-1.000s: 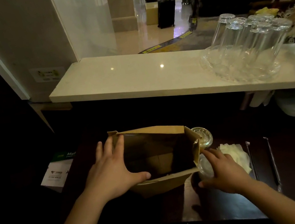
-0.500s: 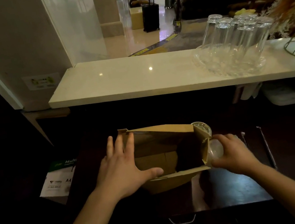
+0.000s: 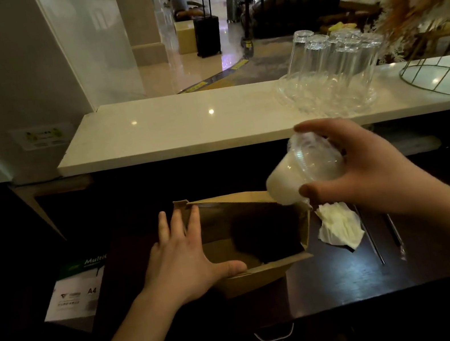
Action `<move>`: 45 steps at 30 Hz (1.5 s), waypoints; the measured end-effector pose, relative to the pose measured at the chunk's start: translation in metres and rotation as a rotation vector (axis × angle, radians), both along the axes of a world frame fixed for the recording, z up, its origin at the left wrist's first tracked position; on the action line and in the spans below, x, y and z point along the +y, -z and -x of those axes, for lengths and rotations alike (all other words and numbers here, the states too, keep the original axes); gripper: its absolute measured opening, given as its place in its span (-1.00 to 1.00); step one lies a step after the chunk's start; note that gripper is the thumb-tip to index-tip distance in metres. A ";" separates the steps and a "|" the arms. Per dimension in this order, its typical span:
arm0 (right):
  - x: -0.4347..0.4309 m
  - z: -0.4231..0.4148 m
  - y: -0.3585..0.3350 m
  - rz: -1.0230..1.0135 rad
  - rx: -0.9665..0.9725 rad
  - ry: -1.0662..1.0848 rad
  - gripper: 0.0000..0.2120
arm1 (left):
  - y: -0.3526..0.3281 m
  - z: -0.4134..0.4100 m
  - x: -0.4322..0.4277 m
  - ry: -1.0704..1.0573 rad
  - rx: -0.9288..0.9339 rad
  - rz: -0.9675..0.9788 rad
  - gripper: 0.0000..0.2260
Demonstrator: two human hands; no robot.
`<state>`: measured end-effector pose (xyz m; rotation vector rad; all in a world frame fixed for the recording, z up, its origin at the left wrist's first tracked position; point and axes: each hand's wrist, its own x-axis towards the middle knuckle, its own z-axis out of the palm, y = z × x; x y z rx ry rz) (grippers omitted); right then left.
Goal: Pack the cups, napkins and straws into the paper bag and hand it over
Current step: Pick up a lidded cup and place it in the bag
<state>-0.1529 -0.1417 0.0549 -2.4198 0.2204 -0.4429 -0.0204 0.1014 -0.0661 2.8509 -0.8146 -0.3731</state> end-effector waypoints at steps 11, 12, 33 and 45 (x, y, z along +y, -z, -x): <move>0.056 -0.067 0.080 0.359 0.354 -0.288 -0.14 | 0.004 0.000 0.001 -0.015 0.018 0.031 0.26; 0.056 -0.071 0.086 0.392 0.367 -0.302 -0.13 | 0.004 0.001 0.002 -0.014 0.014 0.029 0.25; 0.099 -0.134 0.176 0.610 0.725 -0.397 -0.21 | 0.005 0.004 0.012 0.019 0.050 0.025 0.25; 0.101 -0.137 0.198 0.601 0.752 -0.383 -0.07 | 0.000 0.002 0.014 0.063 0.054 -0.016 0.23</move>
